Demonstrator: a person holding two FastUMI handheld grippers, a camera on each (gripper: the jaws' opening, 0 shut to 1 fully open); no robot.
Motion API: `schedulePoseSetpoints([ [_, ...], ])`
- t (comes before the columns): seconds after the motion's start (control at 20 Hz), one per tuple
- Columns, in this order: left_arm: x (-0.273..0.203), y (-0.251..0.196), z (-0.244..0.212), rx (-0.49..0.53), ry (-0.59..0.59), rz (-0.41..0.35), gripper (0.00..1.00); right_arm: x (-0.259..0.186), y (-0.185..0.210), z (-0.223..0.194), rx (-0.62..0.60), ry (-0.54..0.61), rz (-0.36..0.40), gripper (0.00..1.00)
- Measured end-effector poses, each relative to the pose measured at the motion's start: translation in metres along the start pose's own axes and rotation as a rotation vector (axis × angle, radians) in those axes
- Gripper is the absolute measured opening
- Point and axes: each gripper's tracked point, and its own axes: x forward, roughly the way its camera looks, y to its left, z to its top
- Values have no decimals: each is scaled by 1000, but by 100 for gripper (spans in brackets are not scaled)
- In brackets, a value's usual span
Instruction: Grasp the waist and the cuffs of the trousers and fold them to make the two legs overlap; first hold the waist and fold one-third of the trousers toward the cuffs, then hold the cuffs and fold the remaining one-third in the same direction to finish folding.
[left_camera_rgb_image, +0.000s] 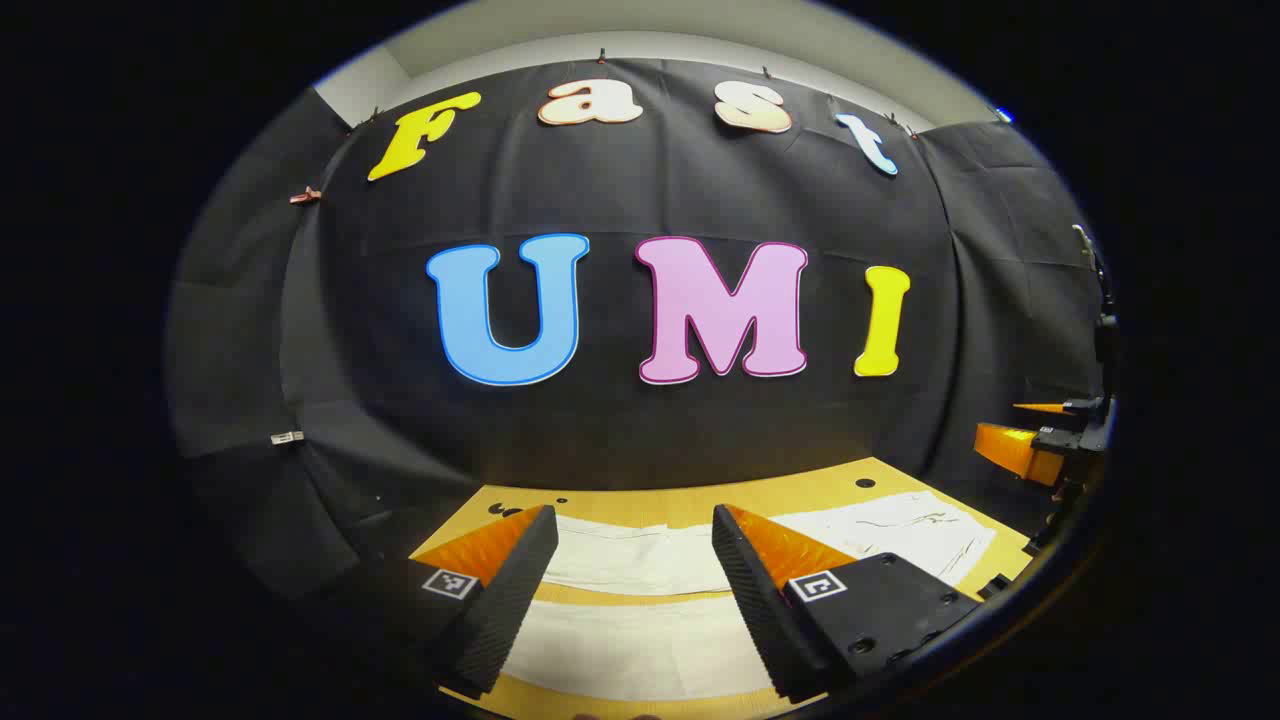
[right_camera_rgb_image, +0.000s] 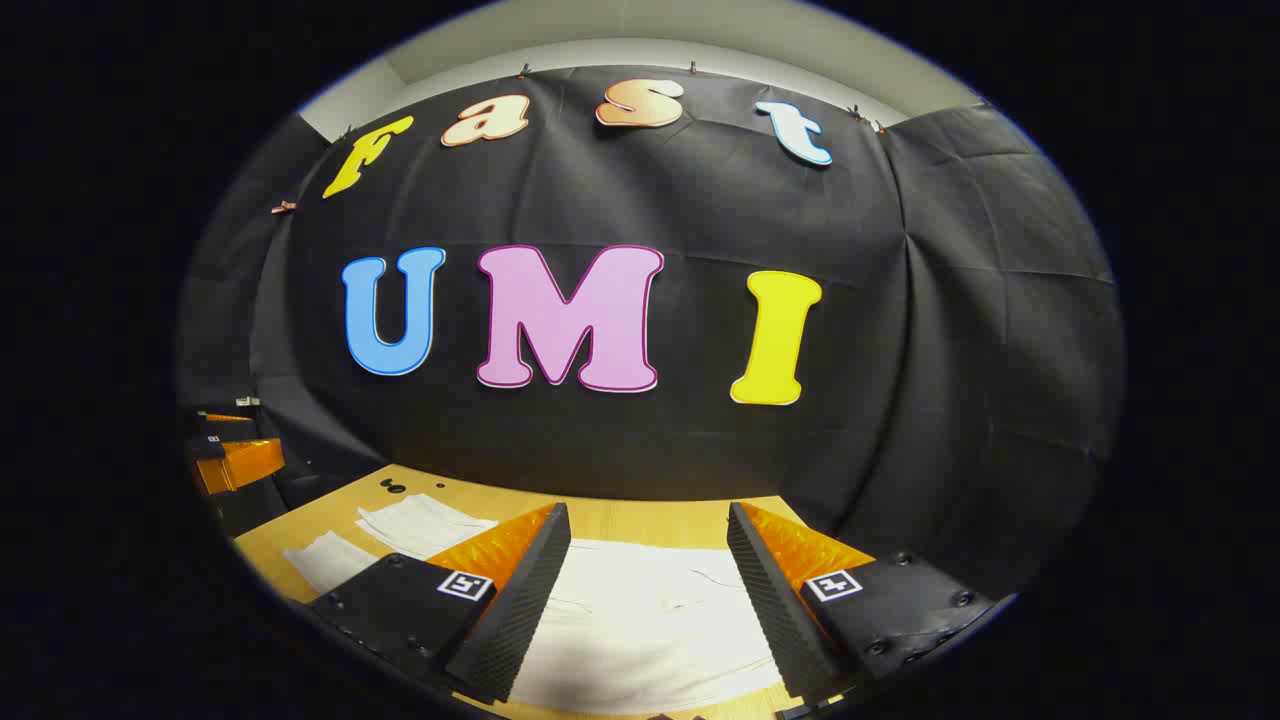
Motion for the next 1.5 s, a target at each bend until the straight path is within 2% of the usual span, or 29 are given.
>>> schedulePoseSetpoints([
  [0.2, 1, -4, 1, -20, -7, -11, 97, 3, 0, 0, -8, -4, 2, 97],
  [0.55, 8, 1, -1, 11, 2, -21, 97, 2, 9, -4, -21, -15, 17, 97],
  [0.8, 14, 8, -7, -21, 15, -4, 97, 7, 2, -6, -13, -15, -8, 97],
  [1.0, 16, 3, -10, -24, 23, -24, 97, 10, 0, -7, -18, -8, -12, 97],
  [1.35, 19, 0, -17, -38, 37, -58, 97, 18, -10, -23, -113, 19, 10, 97],
  [1.5, 21, 6, -27, -15, 63, -60, 97, 27, -35, -31, -171, 44, 14, 97],
])
